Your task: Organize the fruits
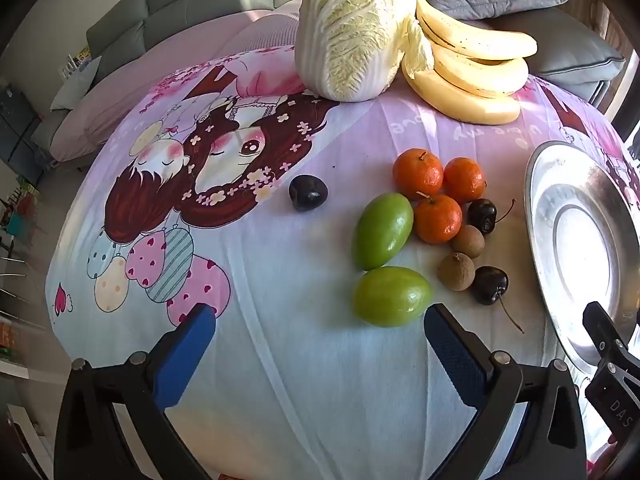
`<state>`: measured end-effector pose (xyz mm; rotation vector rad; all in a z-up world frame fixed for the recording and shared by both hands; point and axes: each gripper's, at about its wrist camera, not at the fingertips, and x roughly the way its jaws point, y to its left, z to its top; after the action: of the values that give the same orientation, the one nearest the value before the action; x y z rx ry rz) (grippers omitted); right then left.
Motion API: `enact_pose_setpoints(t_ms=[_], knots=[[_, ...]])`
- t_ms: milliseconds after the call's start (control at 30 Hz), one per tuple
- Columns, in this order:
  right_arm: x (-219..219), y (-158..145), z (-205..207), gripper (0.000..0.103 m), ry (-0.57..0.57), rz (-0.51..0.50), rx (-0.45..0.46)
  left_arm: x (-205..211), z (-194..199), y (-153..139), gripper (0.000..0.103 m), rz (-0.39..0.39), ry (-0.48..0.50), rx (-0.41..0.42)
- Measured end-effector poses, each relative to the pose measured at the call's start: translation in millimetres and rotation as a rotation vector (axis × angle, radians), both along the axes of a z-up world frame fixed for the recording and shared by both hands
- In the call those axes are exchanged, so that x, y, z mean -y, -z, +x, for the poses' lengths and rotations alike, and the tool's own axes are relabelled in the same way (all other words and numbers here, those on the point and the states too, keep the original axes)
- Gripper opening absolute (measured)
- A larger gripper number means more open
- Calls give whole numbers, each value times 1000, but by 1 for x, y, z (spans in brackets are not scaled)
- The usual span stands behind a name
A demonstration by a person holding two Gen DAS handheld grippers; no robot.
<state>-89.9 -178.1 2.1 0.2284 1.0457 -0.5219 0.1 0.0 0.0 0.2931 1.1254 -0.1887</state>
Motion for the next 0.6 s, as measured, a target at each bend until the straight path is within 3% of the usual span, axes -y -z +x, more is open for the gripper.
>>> enact_pose_setpoints(t_ms=[600], knots=[[-1,9,0,103,2,16,-22,-1,1,2,103,10,-11,-3]])
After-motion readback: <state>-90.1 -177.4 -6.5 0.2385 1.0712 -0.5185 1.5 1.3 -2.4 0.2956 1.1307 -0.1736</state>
